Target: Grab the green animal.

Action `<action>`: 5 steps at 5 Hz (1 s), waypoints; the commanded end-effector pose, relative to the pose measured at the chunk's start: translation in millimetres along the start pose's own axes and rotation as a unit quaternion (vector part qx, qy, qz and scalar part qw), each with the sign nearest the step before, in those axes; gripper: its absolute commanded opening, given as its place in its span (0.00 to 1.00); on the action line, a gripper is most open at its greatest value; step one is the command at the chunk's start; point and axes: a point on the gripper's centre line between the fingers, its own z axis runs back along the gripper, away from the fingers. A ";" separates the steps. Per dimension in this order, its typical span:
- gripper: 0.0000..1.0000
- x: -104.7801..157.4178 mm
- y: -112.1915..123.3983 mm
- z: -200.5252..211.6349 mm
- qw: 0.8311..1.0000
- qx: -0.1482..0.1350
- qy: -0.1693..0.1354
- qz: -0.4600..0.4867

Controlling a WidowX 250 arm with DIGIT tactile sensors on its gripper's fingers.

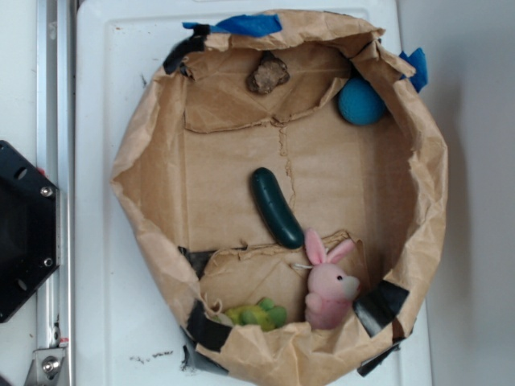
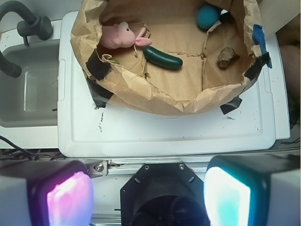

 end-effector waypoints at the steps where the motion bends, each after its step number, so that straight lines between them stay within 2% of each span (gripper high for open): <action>1: 1.00 0.0 0.0 0.0 1.000 0.000 0.000 0.000; 2: 1.00 48.4 0.0 -17.0 0.999 0.015 -0.017 0.023; 3: 1.00 77.6 0.6 -20.5 0.999 0.019 -0.027 0.041; 4: 1.00 100.6 6.0 -29.9 0.990 0.003 -0.014 0.141; 5: 1.00 89.8 5.2 -66.3 0.953 -0.085 0.065 0.285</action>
